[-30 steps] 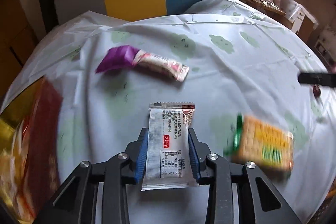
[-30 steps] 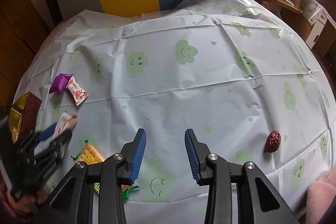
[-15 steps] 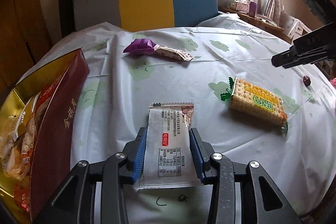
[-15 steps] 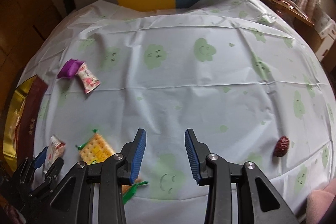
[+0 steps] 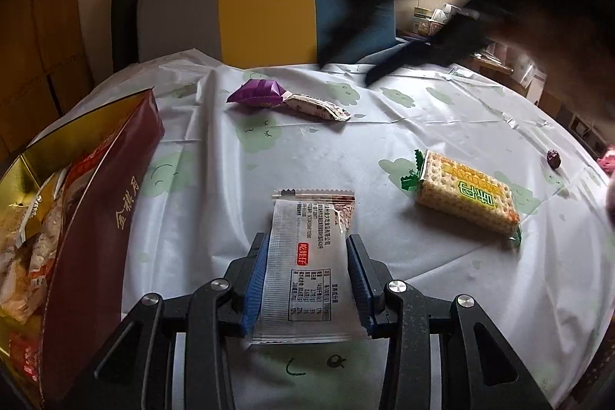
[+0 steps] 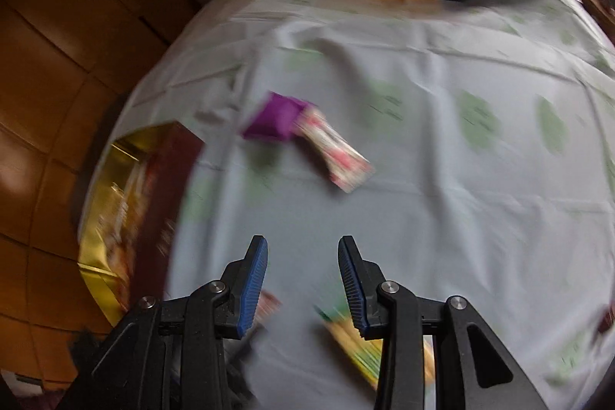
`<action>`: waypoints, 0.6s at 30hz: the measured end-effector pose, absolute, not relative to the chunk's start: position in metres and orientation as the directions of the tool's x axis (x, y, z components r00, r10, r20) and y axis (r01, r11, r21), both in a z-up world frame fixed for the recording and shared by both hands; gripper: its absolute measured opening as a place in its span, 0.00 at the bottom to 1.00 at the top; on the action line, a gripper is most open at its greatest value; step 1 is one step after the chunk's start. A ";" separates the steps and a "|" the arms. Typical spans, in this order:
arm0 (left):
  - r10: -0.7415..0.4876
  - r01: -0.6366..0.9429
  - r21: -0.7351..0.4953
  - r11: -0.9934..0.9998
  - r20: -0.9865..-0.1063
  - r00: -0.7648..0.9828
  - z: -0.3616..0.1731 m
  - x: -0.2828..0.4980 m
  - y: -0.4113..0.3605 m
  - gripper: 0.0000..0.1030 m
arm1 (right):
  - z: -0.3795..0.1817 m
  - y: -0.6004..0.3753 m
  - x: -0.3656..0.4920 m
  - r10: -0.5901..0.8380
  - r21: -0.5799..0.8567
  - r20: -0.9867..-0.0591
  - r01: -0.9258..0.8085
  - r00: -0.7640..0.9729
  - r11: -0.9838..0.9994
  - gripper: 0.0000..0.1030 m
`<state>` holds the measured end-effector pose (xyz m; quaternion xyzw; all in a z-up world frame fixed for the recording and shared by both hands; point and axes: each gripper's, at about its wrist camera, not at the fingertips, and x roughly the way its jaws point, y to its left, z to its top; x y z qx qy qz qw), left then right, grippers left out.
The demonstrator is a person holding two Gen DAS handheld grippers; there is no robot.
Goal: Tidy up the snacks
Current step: 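Lift the white packet with the left tool while the right tool grasps the purple candy pack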
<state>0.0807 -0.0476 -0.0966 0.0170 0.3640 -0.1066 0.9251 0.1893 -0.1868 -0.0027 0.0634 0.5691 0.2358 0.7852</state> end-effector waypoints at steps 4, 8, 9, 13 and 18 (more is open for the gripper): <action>-0.194 0.209 -0.060 0.976 -0.673 0.714 -0.097 0.079 -0.046 0.40 | -0.007 -0.147 0.227 0.449 0.386 -0.864 -0.273 0.228 0.881 0.38; -0.202 0.210 -0.070 0.975 -0.670 0.714 -0.097 0.080 -0.045 0.40 | -0.019 -0.128 0.257 0.434 0.392 -0.870 -0.204 0.234 0.897 0.38; -0.201 0.210 -0.068 0.975 -0.669 0.716 -0.098 0.080 -0.045 0.40 | -0.023 -0.124 0.264 0.422 0.387 -0.875 -0.182 0.235 0.904 0.38; -0.205 0.211 -0.073 0.975 -0.668 0.715 -0.098 0.080 -0.045 0.40 | -0.041 -0.116 0.287 0.398 0.387 -0.888 -0.093 0.229 0.918 0.49; -0.206 0.211 -0.074 0.975 -0.667 0.716 -0.098 0.080 -0.045 0.40 | -0.056 -0.102 0.296 0.349 0.329 -0.908 -0.121 0.231 0.937 0.49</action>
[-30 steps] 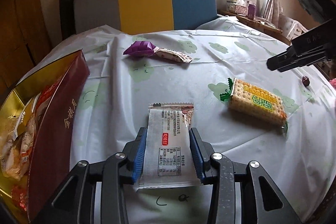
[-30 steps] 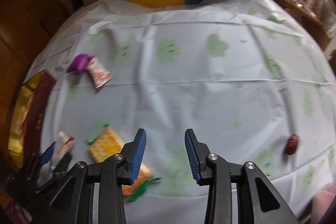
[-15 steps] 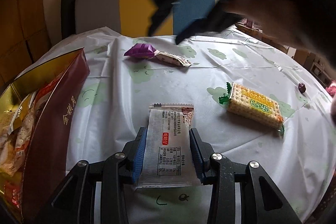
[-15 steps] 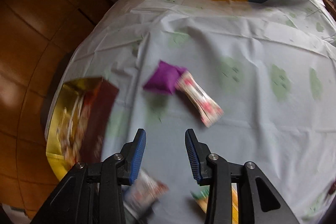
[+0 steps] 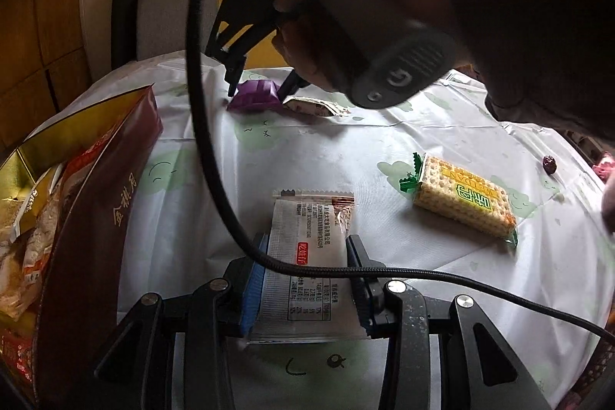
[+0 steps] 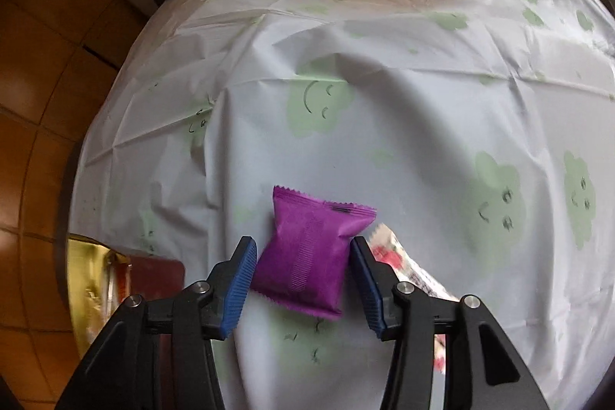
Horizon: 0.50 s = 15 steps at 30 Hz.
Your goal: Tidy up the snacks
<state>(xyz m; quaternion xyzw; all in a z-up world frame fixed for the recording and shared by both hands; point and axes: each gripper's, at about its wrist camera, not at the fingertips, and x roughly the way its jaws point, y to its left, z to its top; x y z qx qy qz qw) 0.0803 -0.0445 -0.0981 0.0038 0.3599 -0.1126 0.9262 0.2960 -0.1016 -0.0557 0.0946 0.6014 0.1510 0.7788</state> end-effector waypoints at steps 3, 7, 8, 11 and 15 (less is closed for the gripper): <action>-0.205 0.212 -0.073 0.975 -0.667 0.716 -0.098 0.081 -0.045 0.40 | -0.050 -0.099 0.291 0.353 0.317 -0.905 -0.177 0.237 0.932 0.39; -0.203 0.212 -0.069 0.975 -0.667 0.717 -0.099 0.082 -0.046 0.40 | -0.019 -0.113 0.264 0.389 0.310 -0.885 -0.301 0.256 0.902 0.38; -0.204 0.212 -0.071 0.975 -0.667 0.717 -0.099 0.082 -0.045 0.40 | -0.013 -0.119 0.258 0.389 0.304 -0.884 -0.315 0.259 0.899 0.38; -0.202 0.212 -0.068 0.975 -0.667 0.717 -0.099 0.082 -0.045 0.40 | -0.002 -0.148 0.237 0.391 0.298 -0.887 -0.341 0.247 0.891 0.38; -0.200 0.212 -0.065 0.975 -0.667 0.718 -0.098 0.081 -0.046 0.40 | -0.011 -0.200 0.217 0.341 0.267 -0.912 -0.298 0.230 0.916 0.38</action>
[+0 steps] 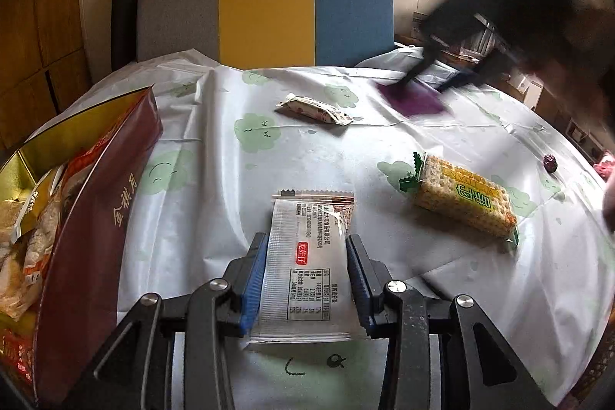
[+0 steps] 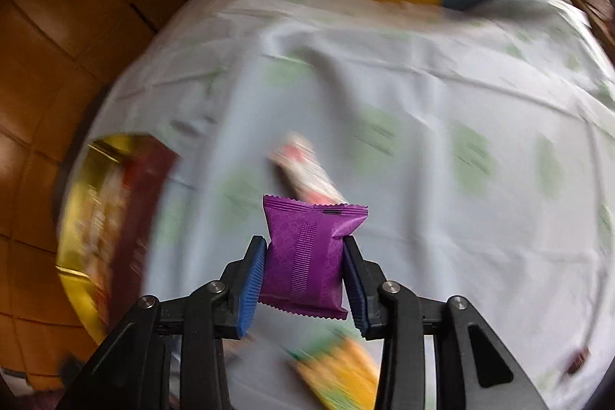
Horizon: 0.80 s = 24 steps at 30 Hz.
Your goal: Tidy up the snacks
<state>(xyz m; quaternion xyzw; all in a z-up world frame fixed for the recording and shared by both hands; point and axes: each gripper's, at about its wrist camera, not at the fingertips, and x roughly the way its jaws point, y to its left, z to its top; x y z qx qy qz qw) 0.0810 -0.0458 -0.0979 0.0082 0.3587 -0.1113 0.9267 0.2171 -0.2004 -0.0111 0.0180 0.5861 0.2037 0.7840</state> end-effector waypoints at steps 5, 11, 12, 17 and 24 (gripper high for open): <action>-0.191 0.213 -0.050 0.976 -0.669 0.718 -0.097 0.080 -0.048 0.40 | -0.035 -0.275 0.196 0.266 0.235 -0.939 -0.159 0.218 0.959 0.44; -0.175 0.214 -0.024 0.976 -0.671 0.721 -0.097 0.079 -0.050 0.40 | -0.037 -0.314 0.188 0.230 0.229 -0.937 -0.037 0.263 0.973 0.63; -0.173 0.214 -0.022 0.977 -0.671 0.721 -0.097 0.079 -0.050 0.40 | -0.037 -0.315 0.186 0.230 0.230 -0.935 -0.034 0.271 0.973 0.63; -0.162 0.213 -0.007 0.977 -0.672 0.723 -0.097 0.079 -0.052 0.40 | -0.048 -0.315 0.174 0.217 0.223 -0.933 -0.011 0.286 0.975 0.63; -0.155 0.212 0.003 0.977 -0.672 0.724 -0.097 0.080 -0.053 0.40 | -0.047 -0.296 0.180 0.164 0.134 -0.931 -0.113 0.325 0.984 0.63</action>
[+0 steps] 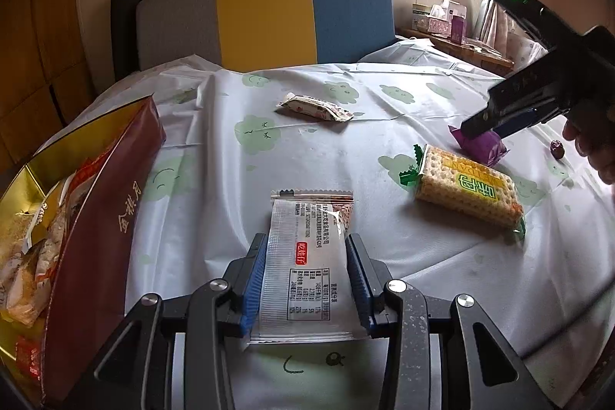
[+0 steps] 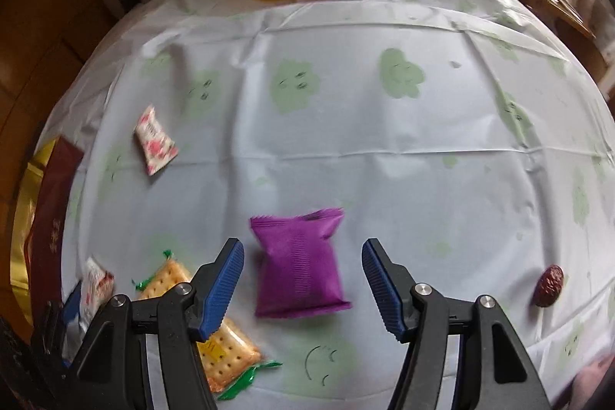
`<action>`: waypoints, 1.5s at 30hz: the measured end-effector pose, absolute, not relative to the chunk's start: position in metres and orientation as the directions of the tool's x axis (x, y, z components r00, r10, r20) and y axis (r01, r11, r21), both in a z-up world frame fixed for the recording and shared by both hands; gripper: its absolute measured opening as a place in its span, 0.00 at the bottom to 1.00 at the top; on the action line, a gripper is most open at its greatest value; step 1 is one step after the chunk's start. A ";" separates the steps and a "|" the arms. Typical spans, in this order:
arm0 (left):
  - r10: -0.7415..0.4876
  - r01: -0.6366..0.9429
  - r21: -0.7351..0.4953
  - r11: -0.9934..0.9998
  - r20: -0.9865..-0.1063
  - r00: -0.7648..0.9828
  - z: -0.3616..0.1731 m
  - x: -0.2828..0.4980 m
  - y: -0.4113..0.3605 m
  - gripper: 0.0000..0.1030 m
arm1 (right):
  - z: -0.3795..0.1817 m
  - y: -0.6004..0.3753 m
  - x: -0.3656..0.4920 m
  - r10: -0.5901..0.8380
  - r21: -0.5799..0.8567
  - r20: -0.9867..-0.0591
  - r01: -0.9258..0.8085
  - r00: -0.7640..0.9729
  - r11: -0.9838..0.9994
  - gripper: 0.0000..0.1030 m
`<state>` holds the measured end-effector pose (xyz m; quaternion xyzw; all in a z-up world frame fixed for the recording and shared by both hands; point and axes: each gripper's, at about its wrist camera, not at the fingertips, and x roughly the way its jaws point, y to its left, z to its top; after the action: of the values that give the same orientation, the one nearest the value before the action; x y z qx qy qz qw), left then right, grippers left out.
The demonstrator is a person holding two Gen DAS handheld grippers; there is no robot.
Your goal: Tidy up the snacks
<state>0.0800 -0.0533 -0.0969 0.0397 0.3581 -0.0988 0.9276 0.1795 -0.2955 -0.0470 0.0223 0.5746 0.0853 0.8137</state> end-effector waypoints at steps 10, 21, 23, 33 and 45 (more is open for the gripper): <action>-0.145 0.209 0.014 0.978 -0.673 0.726 -0.097 0.079 -0.054 0.40 | -0.056 -0.279 0.177 0.063 -0.008 -0.943 -0.212 0.326 0.977 0.36; -0.189 0.213 -0.062 0.975 -0.735 0.651 -0.089 0.092 -0.046 0.35 | -0.067 -0.262 0.184 0.027 -0.051 -0.945 -0.226 0.326 0.973 0.38; -0.232 0.214 -0.122 0.969 -0.745 0.626 -0.085 0.092 -0.040 0.34 | -0.068 -0.263 0.182 0.025 -0.052 -0.944 -0.226 0.328 0.973 0.38; -0.263 0.233 -0.142 0.962 -0.707 0.657 -0.052 0.068 -0.033 0.33 | -0.073 -0.268 0.184 0.048 -0.026 -0.946 -0.224 0.319 0.974 0.39; -0.208 0.079 -0.220 0.972 -0.662 0.720 -0.005 0.057 0.037 0.34 | -0.076 -0.260 0.177 -0.001 -0.102 -0.937 -0.273 0.348 0.957 0.38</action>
<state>0.0570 0.0368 -0.0047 -0.0881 0.3657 -0.0778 0.9233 0.1773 -0.2598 -0.0755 -0.1212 0.5647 0.0837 0.8121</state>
